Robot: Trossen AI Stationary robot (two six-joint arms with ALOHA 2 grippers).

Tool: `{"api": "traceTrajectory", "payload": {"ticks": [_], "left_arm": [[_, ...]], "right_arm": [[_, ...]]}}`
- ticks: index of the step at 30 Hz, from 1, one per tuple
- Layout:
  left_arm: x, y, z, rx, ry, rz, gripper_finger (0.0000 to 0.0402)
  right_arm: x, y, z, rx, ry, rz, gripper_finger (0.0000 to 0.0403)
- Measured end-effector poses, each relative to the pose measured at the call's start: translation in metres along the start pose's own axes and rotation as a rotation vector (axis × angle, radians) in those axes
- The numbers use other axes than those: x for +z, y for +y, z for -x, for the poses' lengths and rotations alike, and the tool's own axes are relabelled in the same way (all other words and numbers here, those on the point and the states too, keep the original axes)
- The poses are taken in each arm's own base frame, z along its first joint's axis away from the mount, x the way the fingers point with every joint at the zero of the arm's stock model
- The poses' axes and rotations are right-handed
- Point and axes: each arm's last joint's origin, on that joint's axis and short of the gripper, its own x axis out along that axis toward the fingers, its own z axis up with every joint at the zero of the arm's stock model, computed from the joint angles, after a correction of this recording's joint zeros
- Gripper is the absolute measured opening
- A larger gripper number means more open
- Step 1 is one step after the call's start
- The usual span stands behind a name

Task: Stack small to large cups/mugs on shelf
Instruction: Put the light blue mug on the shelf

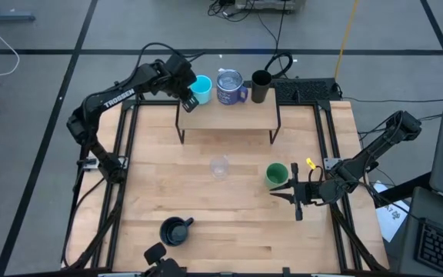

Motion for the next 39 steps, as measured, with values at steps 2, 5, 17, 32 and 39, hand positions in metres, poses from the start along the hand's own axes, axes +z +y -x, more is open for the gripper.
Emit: {"api": "traceTrajectory", "payload": {"ticks": [2, 5, 17, 32, 39], "left_arm": [[0.000, 0.000, -0.006, -0.002, 0.016, -0.003, 0.0071], [0.000, 0.000, -0.010, -0.004, 0.026, -0.009, 0.0072], [0.000, 0.000, 0.006, 0.033, -0.018, -0.013, 0.0074], [0.001, 0.000, 0.010, 0.042, -0.031, -0.029, 0.0074], [0.000, 0.000, 0.010, 0.042, -0.031, -0.032, 0.0074]], "right_arm": [[0.000, 0.000, 0.000, 0.000, 0.000, 0.000, 0.0036], [0.000, 0.000, 0.000, 0.000, 0.000, 0.000, 0.0036], [0.000, 0.000, 0.000, 0.000, 0.000, 0.000, 0.0036], [0.000, 0.000, 0.000, 0.000, -0.003, -0.003, 0.0036], [0.000, 0.000, 0.000, 0.000, -0.003, -0.002, 0.0036]]}}
